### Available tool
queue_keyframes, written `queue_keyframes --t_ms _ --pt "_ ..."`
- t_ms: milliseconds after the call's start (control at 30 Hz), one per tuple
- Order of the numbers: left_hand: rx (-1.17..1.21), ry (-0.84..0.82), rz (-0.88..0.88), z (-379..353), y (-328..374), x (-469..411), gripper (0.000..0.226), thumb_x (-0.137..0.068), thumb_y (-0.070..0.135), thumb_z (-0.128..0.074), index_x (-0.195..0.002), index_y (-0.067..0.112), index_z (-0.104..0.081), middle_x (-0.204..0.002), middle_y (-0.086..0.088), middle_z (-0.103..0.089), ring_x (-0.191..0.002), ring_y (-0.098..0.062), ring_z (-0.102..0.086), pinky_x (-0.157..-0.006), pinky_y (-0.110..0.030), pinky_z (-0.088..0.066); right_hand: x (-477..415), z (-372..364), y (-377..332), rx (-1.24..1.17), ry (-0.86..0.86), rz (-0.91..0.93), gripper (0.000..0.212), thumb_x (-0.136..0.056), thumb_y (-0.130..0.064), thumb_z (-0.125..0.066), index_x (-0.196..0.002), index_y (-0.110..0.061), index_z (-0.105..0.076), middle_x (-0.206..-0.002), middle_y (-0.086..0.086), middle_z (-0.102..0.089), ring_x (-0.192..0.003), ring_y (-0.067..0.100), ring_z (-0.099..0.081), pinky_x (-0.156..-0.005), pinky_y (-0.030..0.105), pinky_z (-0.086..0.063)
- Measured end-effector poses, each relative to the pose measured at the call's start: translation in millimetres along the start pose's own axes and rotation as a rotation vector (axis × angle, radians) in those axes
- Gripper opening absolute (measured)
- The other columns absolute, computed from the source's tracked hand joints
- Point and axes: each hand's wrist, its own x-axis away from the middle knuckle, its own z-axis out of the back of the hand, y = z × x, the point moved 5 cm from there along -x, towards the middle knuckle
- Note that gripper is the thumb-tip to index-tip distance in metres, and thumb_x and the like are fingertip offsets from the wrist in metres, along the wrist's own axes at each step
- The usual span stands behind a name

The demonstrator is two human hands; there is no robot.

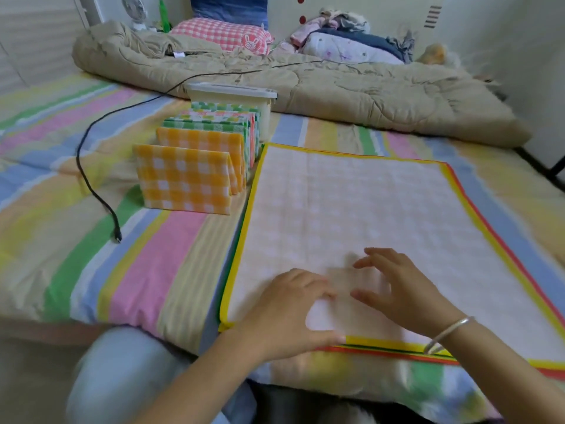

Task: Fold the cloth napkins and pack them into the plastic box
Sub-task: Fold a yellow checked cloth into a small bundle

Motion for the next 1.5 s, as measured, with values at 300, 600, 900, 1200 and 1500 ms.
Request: queue_keyframes --t_ms 300,600,900,1200,1500 --pt "-0.125 -0.104 -0.004 0.0 4.5 12.6 0.078 -0.08 0.065 -0.069 -0.145 0.03 -0.046 -0.156 0.012 -0.035 -0.142 -0.005 -0.026 -0.116 -0.019 -0.018 44.3 -3.0 35.3 0.167 -0.363 0.119 0.134 -0.037 -0.106 -0.018 -0.152 -0.036 -0.009 -0.154 -0.021 0.005 -0.147 0.004 0.007 -0.109 0.009 0.009" --pt "0.005 -0.137 0.104 18.2 13.3 8.7 0.054 -0.079 0.075 -0.054 -0.119 0.04 -0.066 -0.124 0.026 -0.064 -0.119 0.009 -0.052 -0.103 -0.02 -0.041 64.9 22.0 20.4 0.005 -0.178 0.135 0.033 -0.09 -0.05 -0.059 -0.114 -0.029 -0.067 -0.139 -0.009 -0.055 -0.131 0.008 -0.045 -0.106 0.016 -0.031" --pt "-0.119 -0.555 0.157 45.9 31.9 -27.0 0.035 -0.104 0.039 -0.048 -0.072 0.029 -0.058 -0.061 0.009 -0.05 -0.057 -0.003 -0.046 -0.062 -0.027 -0.036 54.3 52.9 14.6 0.152 -0.209 0.103 0.02 -0.1 -0.039 -0.047 -0.085 -0.034 -0.06 -0.061 -0.009 -0.053 -0.056 0.0 -0.049 -0.058 0.014 -0.035" --pt "-0.769 -0.089 0.264 95.5 50.6 -85.5 0.025 -0.101 0.042 -0.05 -0.107 0.02 -0.06 -0.111 -0.003 -0.063 -0.111 -0.027 -0.057 -0.089 -0.035 -0.038 -21.7 106.8 16.1 0.424 0.009 0.09 0.026 -0.096 -0.052 -0.047 -0.083 -0.03 -0.053 -0.07 -0.01 -0.05 -0.074 0.018 -0.049 -0.064 0.028 -0.034" --pt "-0.491 0.172 0.036 24.8 14.0 -68.8 0.047 -0.091 0.041 -0.044 -0.127 0.02 -0.067 -0.133 -0.002 -0.064 -0.127 -0.022 -0.058 -0.109 -0.044 -0.03 -107.4 54.5 59.9 0.269 0.152 -0.019 0.026 -0.094 -0.047 -0.055 -0.103 -0.026 -0.067 -0.108 -0.005 -0.063 -0.109 0.017 -0.05 -0.076 0.03 -0.042"
